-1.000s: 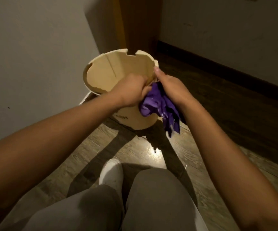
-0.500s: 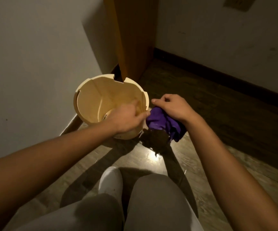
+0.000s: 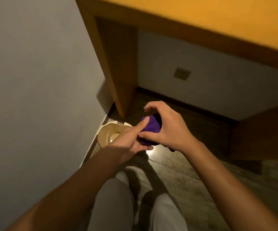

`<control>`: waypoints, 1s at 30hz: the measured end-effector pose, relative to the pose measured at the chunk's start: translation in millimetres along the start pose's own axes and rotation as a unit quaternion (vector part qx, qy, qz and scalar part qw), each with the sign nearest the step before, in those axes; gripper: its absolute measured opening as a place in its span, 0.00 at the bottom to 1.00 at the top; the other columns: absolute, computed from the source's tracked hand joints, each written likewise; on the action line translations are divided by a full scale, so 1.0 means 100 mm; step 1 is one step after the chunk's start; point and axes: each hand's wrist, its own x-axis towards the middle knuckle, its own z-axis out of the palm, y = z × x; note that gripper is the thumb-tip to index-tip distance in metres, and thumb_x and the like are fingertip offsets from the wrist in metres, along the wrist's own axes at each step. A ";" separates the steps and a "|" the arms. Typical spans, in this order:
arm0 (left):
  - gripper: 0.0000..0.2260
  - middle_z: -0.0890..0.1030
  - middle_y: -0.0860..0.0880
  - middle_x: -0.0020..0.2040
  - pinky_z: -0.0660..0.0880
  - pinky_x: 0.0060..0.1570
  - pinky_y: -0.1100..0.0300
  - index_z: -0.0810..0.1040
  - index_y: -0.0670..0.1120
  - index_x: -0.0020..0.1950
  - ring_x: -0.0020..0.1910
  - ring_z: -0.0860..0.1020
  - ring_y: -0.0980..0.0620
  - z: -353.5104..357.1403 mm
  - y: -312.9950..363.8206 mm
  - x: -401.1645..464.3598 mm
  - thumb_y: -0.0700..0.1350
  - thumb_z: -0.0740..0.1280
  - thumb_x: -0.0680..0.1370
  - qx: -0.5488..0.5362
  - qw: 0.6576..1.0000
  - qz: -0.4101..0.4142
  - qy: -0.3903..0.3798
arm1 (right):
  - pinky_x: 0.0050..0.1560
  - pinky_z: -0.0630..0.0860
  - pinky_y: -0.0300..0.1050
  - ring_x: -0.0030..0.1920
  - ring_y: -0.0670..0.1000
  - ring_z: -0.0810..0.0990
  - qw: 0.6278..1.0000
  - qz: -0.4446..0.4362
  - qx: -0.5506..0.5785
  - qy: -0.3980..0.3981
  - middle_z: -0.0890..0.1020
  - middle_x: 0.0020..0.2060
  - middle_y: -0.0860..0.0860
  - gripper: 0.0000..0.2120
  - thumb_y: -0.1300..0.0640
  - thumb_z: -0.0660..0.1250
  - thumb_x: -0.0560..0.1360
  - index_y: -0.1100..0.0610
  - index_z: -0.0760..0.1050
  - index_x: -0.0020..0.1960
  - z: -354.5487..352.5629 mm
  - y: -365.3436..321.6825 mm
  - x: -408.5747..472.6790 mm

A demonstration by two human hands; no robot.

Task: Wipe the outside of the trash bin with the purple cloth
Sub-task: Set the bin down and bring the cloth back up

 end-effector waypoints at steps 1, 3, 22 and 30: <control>0.15 0.87 0.41 0.54 0.83 0.51 0.47 0.87 0.46 0.55 0.52 0.86 0.45 0.11 0.19 -0.15 0.54 0.73 0.75 -0.011 1.000 0.006 -0.008 | 0.58 0.81 0.43 0.61 0.41 0.77 1.000 -0.004 0.004 0.000 0.76 0.64 0.41 0.36 0.38 0.80 0.68 0.44 0.69 0.70 -0.18 -0.18 0.01; 0.11 0.86 0.41 0.52 0.84 0.44 0.54 0.84 0.43 0.57 0.50 0.86 0.47 0.31 0.59 -0.43 0.46 0.71 0.78 -0.024 0.999 0.032 -0.020 | 0.62 0.79 0.44 0.64 0.43 0.76 1.000 -0.002 0.014 0.019 0.75 0.68 0.44 0.40 0.37 0.80 0.68 0.47 0.68 0.74 -0.51 -0.51 0.02; 0.16 0.86 0.47 0.58 0.82 0.50 0.58 0.80 0.49 0.63 0.57 0.85 0.49 1.19 2.80 -1.27 0.51 0.74 0.77 0.100 0.962 0.255 -0.018 | 0.52 0.86 0.58 0.57 0.54 0.87 0.773 0.298 0.533 0.170 0.88 0.57 0.52 0.26 0.34 0.71 0.75 0.50 0.81 0.65 -1.94 -1.90 0.69; 0.26 0.82 0.47 0.57 0.82 0.47 0.57 0.74 0.47 0.61 0.53 0.83 0.50 1.12 3.41 -0.57 0.57 0.79 0.70 0.233 0.940 0.216 0.120 | 0.43 0.84 0.43 0.48 0.50 0.90 0.752 0.339 0.504 0.255 0.90 0.49 0.52 0.20 0.49 0.82 0.70 0.56 0.83 0.58 -2.14 -1.47 1.44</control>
